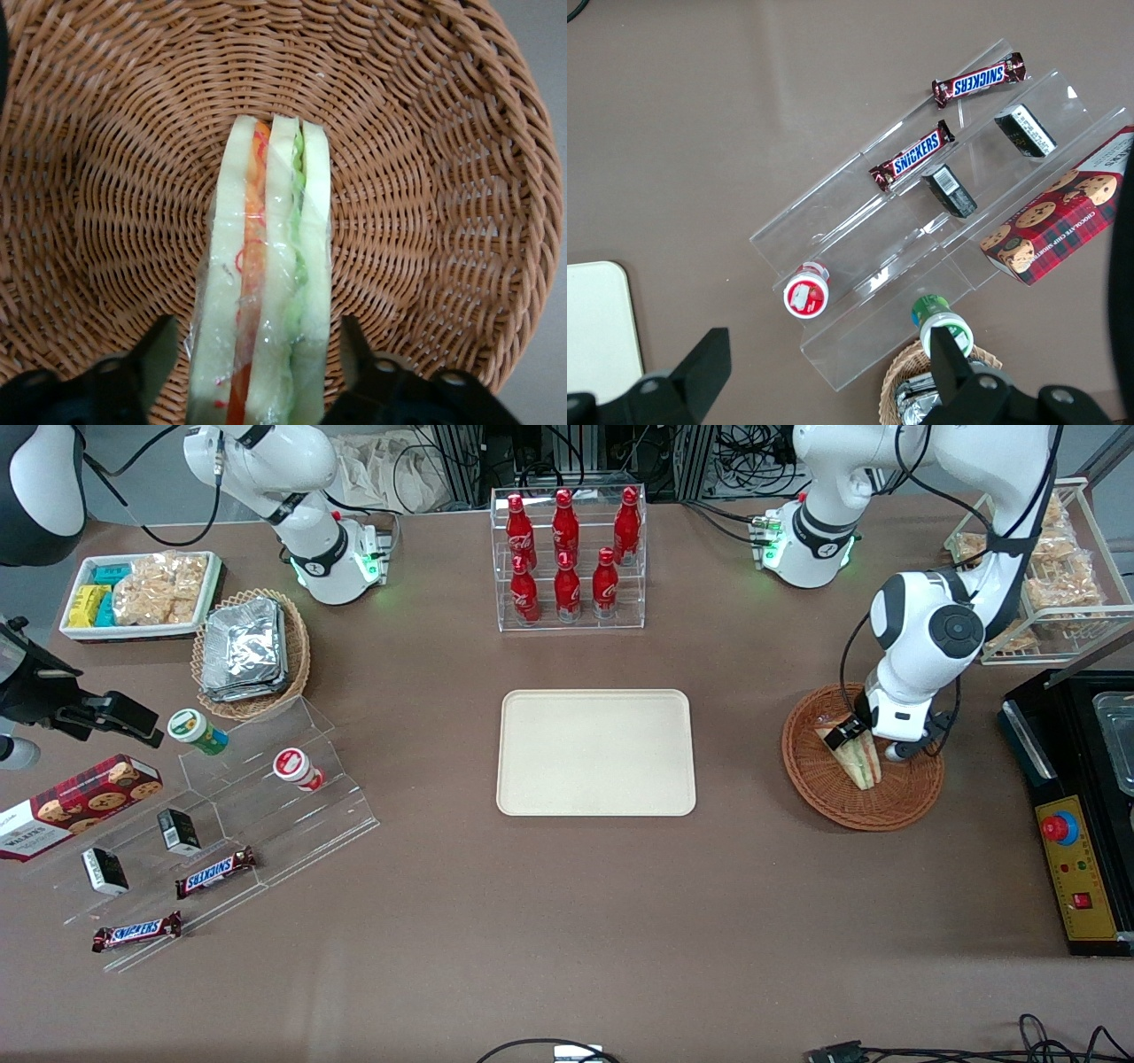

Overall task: Place sandwich from basket to tray
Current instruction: 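Lower the left gripper and close it on the wrapped sandwich, then lift the sandwich out of the basket and carry it over the white tray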

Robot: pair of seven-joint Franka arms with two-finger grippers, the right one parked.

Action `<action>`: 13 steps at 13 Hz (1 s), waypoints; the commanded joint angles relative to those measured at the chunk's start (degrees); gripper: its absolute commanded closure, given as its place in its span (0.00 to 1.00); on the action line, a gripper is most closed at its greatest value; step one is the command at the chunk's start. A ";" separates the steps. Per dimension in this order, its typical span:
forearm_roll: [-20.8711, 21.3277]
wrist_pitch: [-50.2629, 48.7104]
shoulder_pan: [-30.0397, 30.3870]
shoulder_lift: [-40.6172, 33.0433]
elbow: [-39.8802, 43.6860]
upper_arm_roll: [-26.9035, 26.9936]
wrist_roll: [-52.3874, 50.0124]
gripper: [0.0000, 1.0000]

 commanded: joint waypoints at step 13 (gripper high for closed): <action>3.12 -57.13 -2.92 -17.93 34.11 -0.87 7.87 0.99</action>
